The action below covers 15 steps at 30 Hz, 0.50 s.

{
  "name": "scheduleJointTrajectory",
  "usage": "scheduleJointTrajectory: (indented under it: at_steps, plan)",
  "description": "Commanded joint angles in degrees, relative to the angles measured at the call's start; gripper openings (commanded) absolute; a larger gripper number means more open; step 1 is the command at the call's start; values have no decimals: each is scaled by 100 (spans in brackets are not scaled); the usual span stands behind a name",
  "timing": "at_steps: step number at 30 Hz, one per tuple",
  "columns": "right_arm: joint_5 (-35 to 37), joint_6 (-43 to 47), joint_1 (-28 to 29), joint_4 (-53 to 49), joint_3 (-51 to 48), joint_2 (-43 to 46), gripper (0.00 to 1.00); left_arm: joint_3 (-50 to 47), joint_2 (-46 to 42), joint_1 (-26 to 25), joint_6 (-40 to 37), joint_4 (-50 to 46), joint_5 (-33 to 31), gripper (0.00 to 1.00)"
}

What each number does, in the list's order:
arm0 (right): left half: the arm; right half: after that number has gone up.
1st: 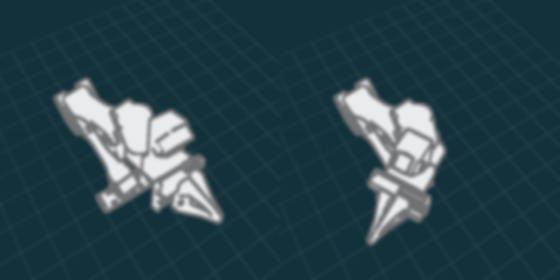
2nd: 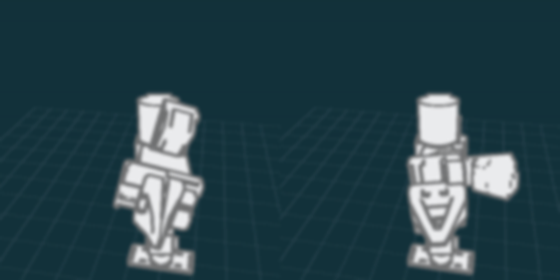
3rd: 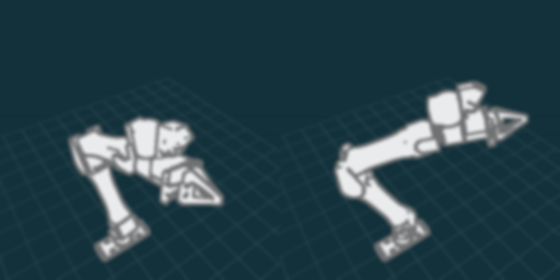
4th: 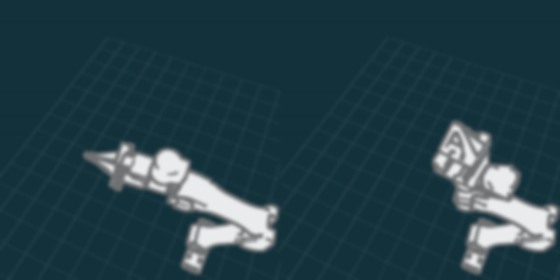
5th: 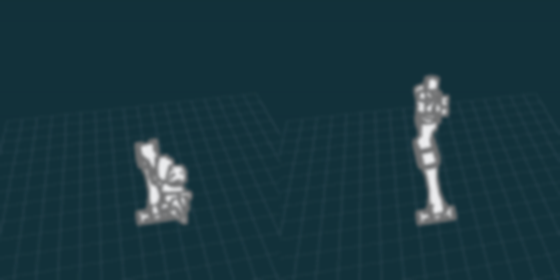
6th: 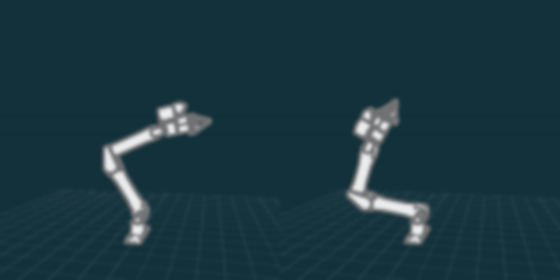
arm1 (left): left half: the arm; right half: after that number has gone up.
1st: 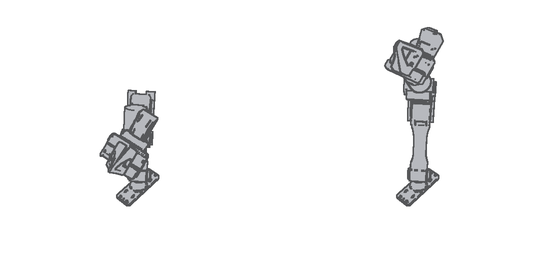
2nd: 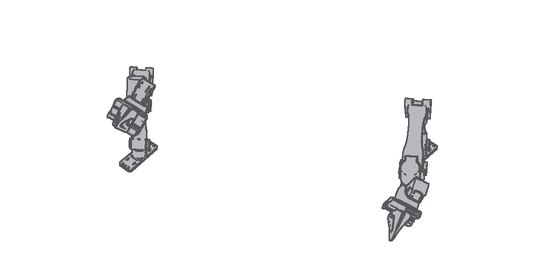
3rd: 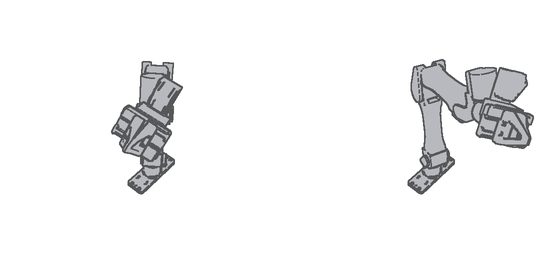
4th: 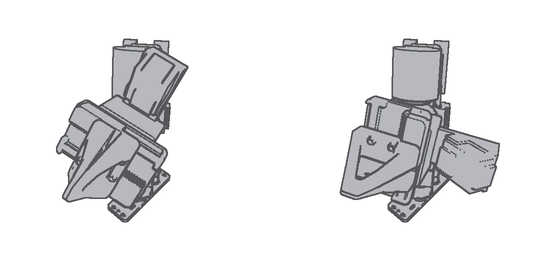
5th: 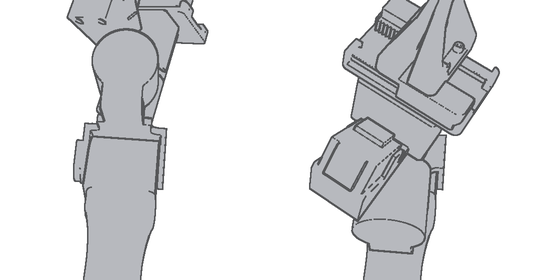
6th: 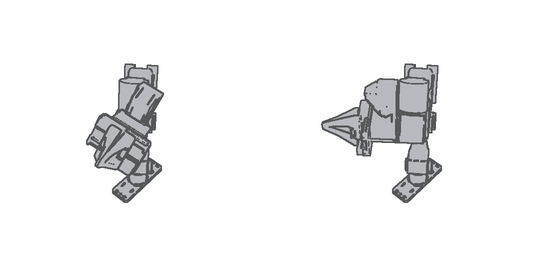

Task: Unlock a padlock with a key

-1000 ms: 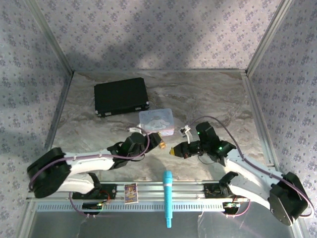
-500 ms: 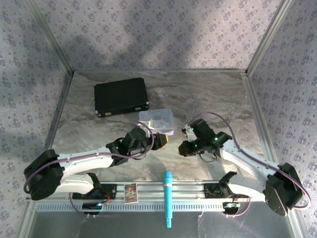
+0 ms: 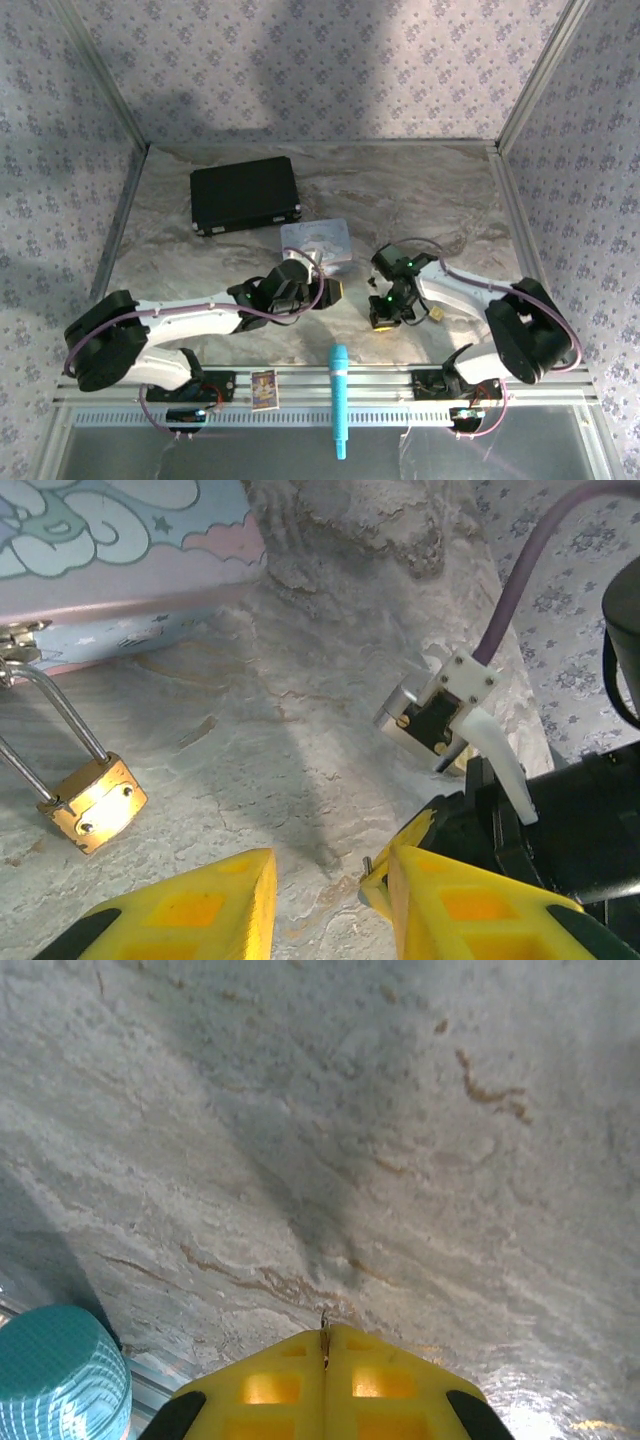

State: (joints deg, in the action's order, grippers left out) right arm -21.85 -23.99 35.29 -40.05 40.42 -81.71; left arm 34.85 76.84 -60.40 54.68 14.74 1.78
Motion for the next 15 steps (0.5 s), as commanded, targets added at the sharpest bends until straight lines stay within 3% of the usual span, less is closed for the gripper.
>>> scheduleJointTrajectory:
  at_steps: [1, 4, 12, 15]
  plan:
    - [-10, 245, -67, -295, 309, -177, 12, 173, 68, -48, 8, 114, 129, 35]
    - [144, 270, -96, -391, 463, -186, 25, 189, 67, -51, -7, 109, 99, 35]
    - [575, -92, 43, -387, 481, 78, 34, 206, 80, -56, -27, 61, 20, 36]
    - [719, -603, 332, -104, 201, 402, 45, 169, 57, -51, -18, 40, -31, 36]
